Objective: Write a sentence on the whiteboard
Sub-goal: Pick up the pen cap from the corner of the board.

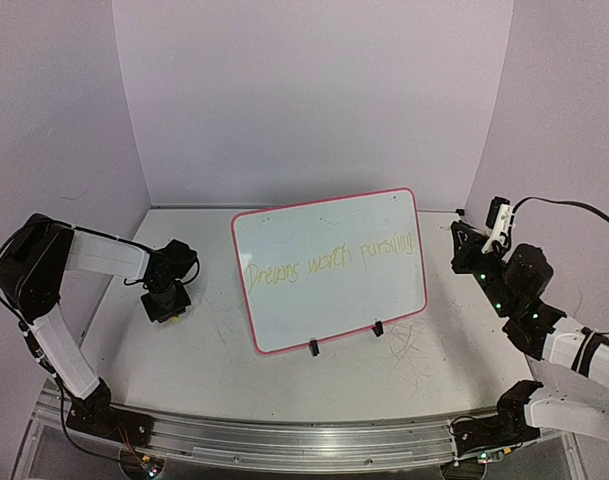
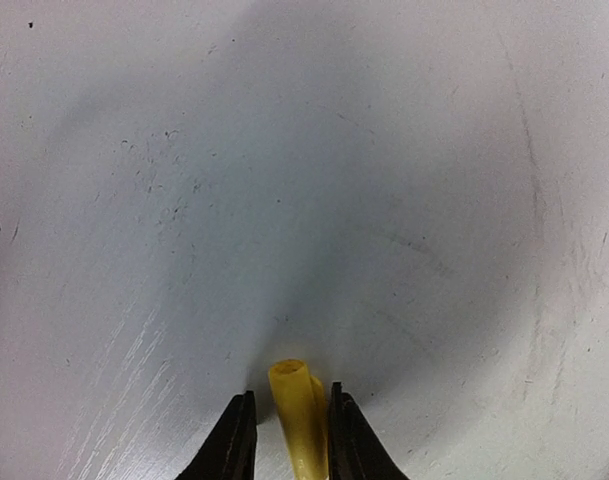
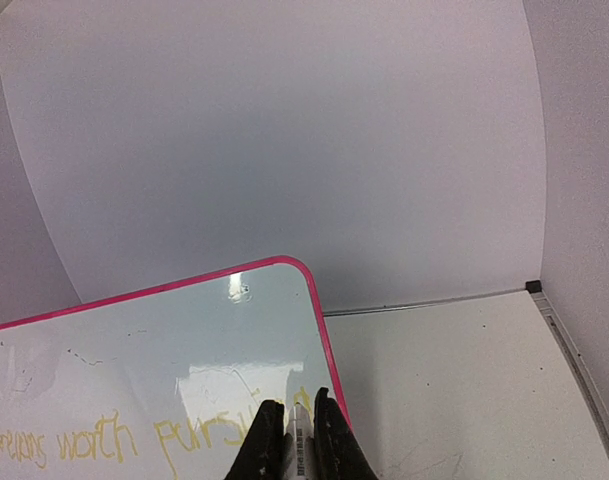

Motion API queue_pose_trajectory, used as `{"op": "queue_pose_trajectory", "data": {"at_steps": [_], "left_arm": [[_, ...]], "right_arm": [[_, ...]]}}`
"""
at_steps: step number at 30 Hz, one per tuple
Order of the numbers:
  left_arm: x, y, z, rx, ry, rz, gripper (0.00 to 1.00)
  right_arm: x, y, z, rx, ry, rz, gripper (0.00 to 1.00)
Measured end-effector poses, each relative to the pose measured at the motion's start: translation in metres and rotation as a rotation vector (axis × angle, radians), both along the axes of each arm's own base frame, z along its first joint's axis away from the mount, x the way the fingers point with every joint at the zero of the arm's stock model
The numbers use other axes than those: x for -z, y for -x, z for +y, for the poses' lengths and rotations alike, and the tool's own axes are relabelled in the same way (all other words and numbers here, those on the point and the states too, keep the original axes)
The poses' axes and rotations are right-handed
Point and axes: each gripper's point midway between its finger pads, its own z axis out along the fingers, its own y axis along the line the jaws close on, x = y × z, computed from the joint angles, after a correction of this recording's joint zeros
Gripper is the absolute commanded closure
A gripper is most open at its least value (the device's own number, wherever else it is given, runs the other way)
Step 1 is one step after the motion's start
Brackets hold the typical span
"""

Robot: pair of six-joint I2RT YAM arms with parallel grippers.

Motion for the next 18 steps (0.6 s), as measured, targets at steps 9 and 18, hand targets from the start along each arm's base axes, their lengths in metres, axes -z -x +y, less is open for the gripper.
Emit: {"op": "queue_pose_trajectory", "data": {"at_steps": [9,18], "left_arm": [[0.000,-0.001,-0.002,0.015,-0.014,-0.011,0.89],[-0.004,0.007,-0.015,0.075,0.046,-0.014,0.91]], "right_arm": [[0.000,0.000,-0.001,0.003,-0.001,-0.001,1.00],[0.001,0.000,-0.002,0.007,0.000,0.000,1.00]]}}
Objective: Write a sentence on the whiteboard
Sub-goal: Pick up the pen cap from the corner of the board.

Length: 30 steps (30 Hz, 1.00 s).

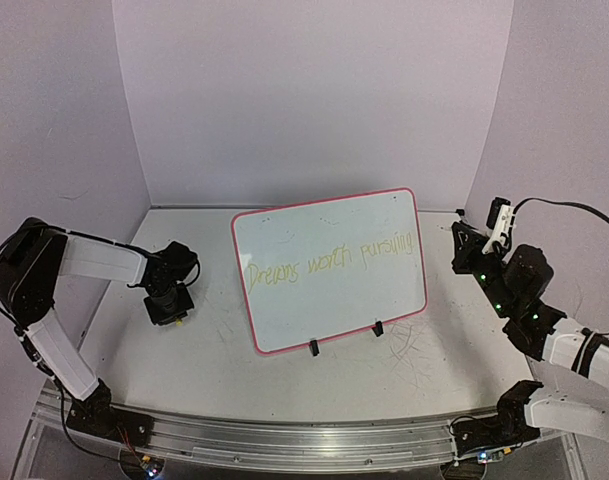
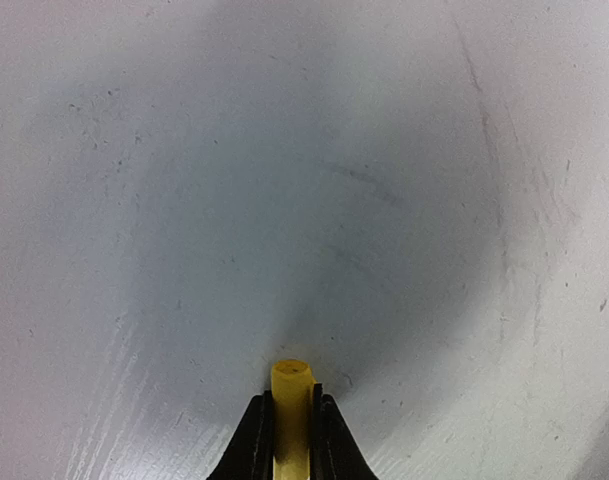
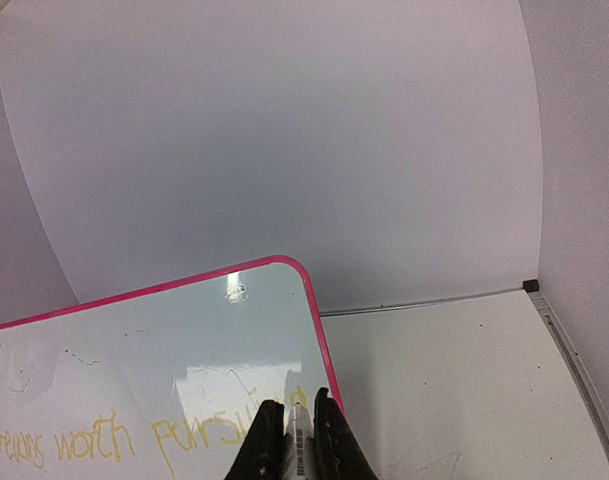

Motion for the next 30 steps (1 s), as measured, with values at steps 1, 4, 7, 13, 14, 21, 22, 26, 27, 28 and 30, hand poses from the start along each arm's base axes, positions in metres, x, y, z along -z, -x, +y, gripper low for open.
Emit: {"op": "queue_pose_trajectory", "data": {"at_steps": [1,4,7,13,14,21,22,26,27,28,30], "left_arm": [[-0.001,0.002,-0.002,0.010,0.011,0.003,0.92],[-0.003,0.006,-0.007,0.039,0.033,0.008,0.92],[-0.009,0.010,-0.009,0.057,0.051,0.001,0.93],[-0.024,0.011,-0.012,0.082,0.083,-0.038,0.95],[-0.025,0.012,-0.012,0.085,0.086,-0.042,0.95],[-0.037,0.016,-0.013,0.124,0.111,-0.073,0.99],[-0.041,0.017,-0.013,0.132,0.116,-0.088,1.00],[-0.066,0.015,-0.014,0.150,0.145,-0.166,1.00],[-0.073,0.015,-0.015,0.157,0.153,-0.188,1.00],[-0.079,0.014,-0.015,0.163,0.159,-0.208,1.00],[-0.093,0.013,-0.015,0.174,0.174,-0.253,1.00]], "right_arm": [[0.000,0.000,0.000,0.000,0.000,0.000,1.00],[0.000,0.000,0.000,0.000,0.000,0.000,1.00],[0.000,0.000,0.000,0.000,0.000,0.000,1.00],[0.002,-0.001,0.001,0.000,0.003,0.006,1.00],[0.003,-0.001,0.001,0.000,0.004,0.007,1.00],[0.006,-0.003,0.002,-0.001,0.009,0.017,1.00],[0.006,-0.003,0.002,-0.001,0.009,0.018,1.00],[0.007,-0.003,0.002,-0.001,0.010,0.020,1.00],[0.007,-0.004,0.002,-0.001,0.011,0.021,1.00],[0.008,-0.004,0.002,-0.001,0.012,0.023,1.00],[0.009,-0.004,0.003,-0.004,0.014,0.026,1.00]]}}
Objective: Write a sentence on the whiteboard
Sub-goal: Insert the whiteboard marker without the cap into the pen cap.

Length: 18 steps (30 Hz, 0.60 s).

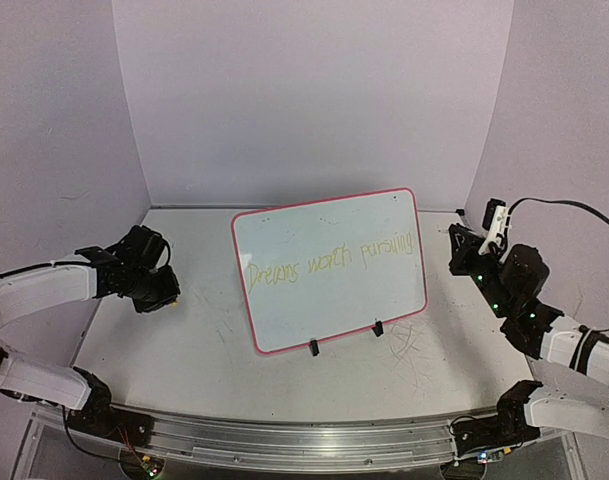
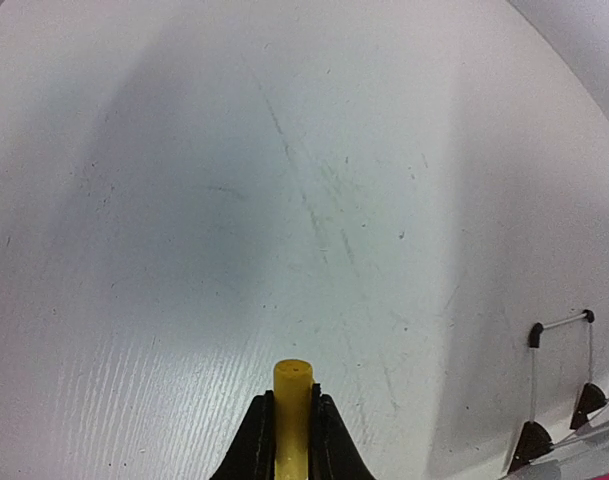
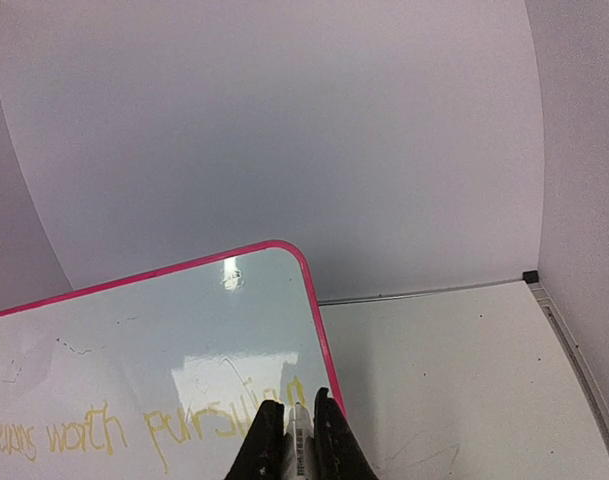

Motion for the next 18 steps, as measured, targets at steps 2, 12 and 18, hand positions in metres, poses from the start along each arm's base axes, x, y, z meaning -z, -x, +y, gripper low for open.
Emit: {"op": "queue_pose_trajectory", "data": {"at_steps": [2,12,18], "left_arm": [[-0.015,0.000,-0.001,0.017,0.015,-0.047,1.00],[-0.150,0.000,-0.042,0.323,0.170,-0.398,1.00],[-0.193,0.032,-0.101,0.646,0.261,-0.545,1.00]], "right_arm": [[0.001,0.000,0.001,-0.004,0.002,0.003,1.00],[0.021,-0.007,0.026,-0.118,0.044,0.063,1.00],[0.022,-0.012,0.075,-0.361,0.061,0.128,1.00]]}}
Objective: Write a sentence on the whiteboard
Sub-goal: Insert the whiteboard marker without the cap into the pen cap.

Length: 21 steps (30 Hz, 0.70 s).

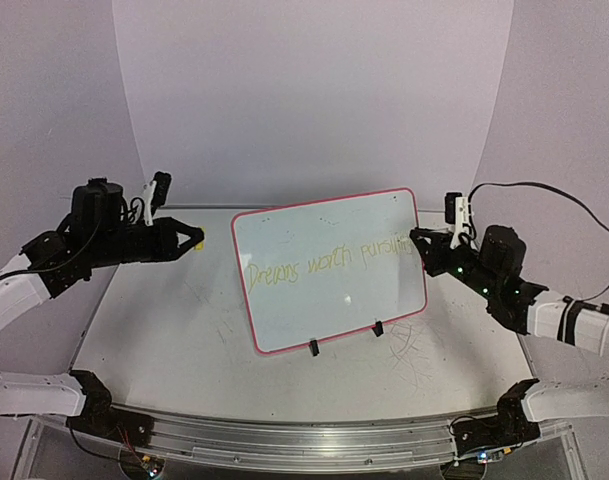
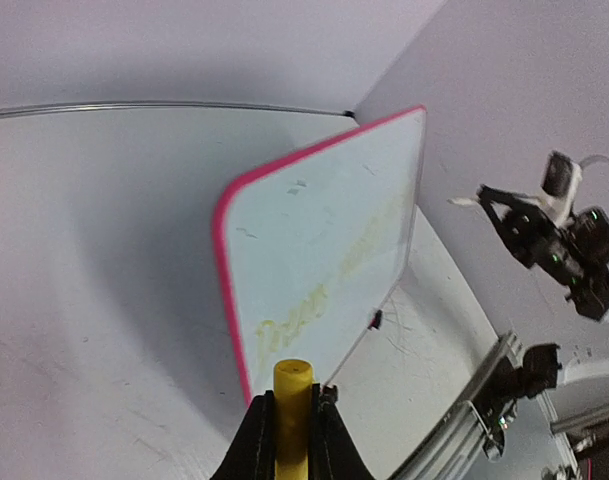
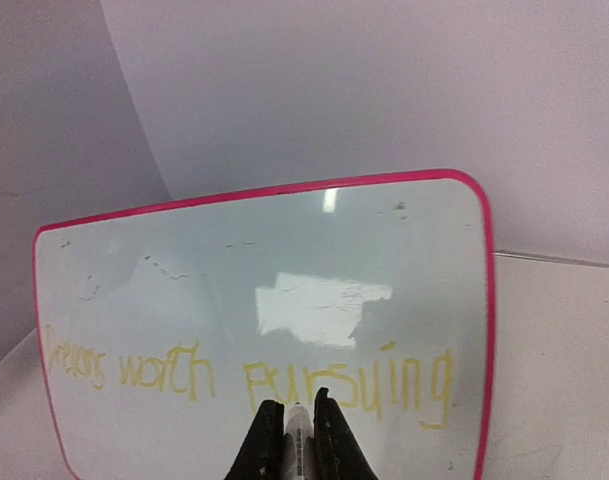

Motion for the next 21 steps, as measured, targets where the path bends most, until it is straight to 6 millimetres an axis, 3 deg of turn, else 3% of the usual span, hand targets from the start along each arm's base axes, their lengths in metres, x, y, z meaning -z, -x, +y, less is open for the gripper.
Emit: {"op": "queue_pose_trajectory", "data": {"at_steps": [8,14,21], "left_arm": [[0.036,0.053,-0.111,0.380,-0.154,-0.157,1.00],[0.086,0.057,-0.152,0.506,-0.266,-0.330,1.00],[0.143,0.069,-0.193,0.591,-0.325,-0.442,1.00]], "right_arm": [[-0.019,-0.014,0.075,-0.354,-0.057,0.180,1.00],[0.015,0.007,0.094,-0.501,-0.080,0.377,1.00],[0.025,0.027,0.105,-0.554,-0.046,0.421,1.00]]}}
